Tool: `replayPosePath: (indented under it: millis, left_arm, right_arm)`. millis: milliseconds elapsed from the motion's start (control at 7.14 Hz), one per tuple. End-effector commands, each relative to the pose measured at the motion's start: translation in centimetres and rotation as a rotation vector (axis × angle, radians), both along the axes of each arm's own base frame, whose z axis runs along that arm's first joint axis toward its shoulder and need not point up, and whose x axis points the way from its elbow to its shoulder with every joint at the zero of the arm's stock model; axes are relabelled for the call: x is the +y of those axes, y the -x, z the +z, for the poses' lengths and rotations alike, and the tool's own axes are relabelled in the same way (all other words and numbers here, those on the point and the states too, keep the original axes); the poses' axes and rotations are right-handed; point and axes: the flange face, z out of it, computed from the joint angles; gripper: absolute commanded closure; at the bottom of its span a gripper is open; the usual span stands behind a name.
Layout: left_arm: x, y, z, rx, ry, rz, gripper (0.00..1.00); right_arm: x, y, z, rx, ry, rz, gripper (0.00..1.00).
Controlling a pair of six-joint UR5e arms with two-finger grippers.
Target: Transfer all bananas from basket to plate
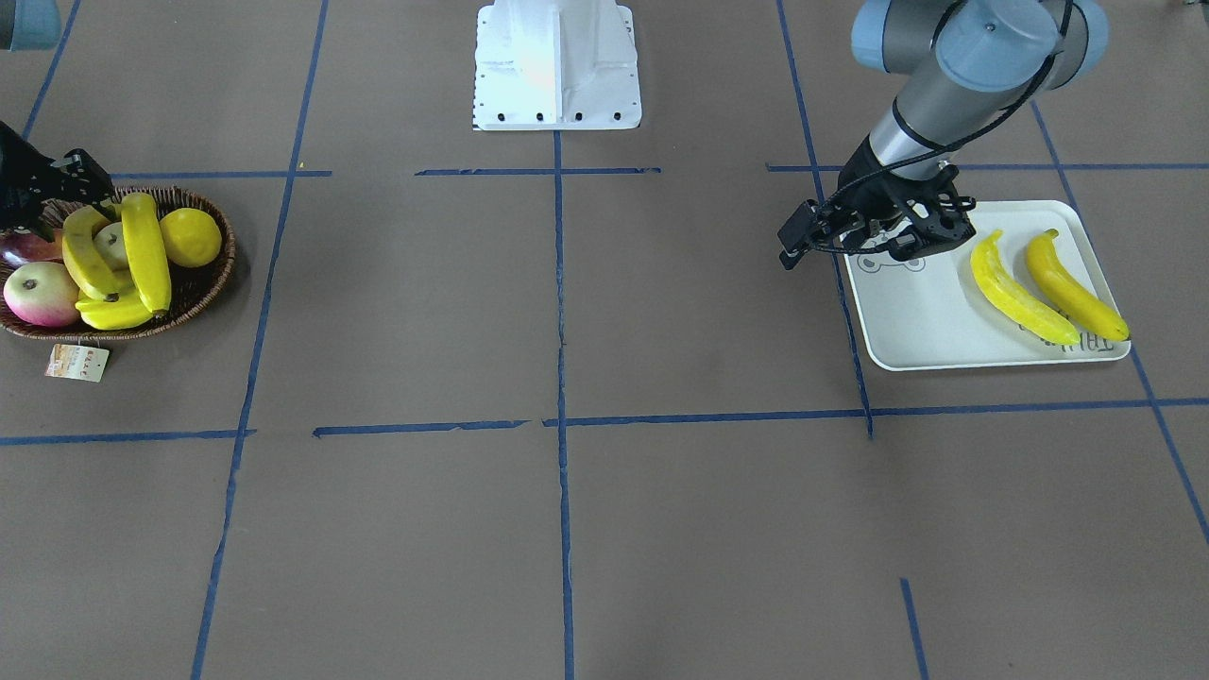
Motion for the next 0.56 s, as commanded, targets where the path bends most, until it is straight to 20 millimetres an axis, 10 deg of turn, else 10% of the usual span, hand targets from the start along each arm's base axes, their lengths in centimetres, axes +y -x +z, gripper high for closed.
replayPosePath:
  millis: [0, 420]
  left_arm:
    - [-0.07, -0.15, -0.51, 0.007, -0.006, 0.001, 0.0]
    - [-0.07, -0.27, -0.78, 0.01, -0.009, 0.003, 0.0]
  right_arm:
    - [0.03, 0.08, 0.26, 0.003, 0.005, -0.001, 0.23]
    - [0.02, 0.03, 0.28, 0.003, 0.006, -0.002, 0.21]
